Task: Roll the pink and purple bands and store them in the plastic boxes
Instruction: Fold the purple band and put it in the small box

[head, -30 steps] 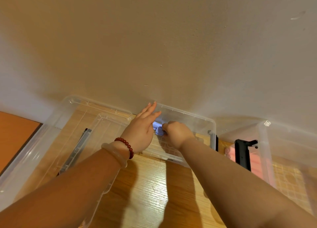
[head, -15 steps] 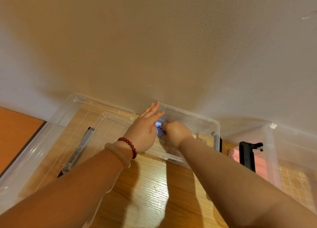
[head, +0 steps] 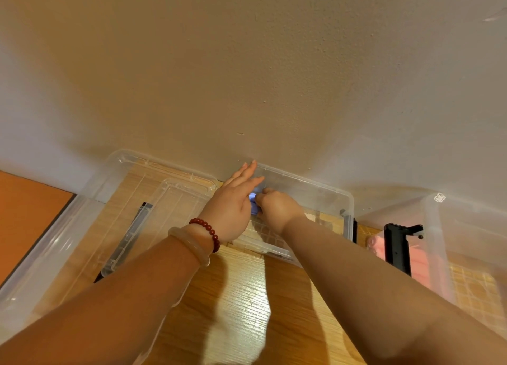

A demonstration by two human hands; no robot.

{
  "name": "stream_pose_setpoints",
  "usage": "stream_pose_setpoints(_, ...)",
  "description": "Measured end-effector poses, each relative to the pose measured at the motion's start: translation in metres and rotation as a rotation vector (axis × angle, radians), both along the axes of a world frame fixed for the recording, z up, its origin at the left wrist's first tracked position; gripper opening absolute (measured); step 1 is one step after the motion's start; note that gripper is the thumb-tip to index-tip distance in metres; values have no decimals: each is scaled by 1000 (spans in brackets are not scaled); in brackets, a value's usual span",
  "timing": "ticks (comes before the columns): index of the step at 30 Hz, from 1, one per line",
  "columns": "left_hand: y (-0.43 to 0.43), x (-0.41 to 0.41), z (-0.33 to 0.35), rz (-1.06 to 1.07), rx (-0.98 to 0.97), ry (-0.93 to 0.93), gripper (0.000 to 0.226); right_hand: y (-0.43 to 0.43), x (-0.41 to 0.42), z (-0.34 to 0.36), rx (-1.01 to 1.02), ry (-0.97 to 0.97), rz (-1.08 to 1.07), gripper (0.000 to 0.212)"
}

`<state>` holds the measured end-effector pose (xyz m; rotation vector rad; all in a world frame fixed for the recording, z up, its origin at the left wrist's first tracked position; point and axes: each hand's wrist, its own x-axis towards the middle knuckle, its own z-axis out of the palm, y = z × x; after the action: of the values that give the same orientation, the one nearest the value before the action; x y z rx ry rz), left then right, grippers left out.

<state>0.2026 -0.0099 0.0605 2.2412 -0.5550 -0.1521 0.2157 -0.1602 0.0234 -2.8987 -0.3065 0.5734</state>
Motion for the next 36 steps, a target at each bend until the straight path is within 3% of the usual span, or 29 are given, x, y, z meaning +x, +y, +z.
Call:
stream_pose_setpoints(19, -6, -1, -3, 75, 30, 7, 54, -10, -4, 23, -15, -13, 11, 25)
stream_pose_setpoints(36, -1, -2, 11, 16, 118, 22, 47, 7, -36, 56, 86, -265, -172, 28)
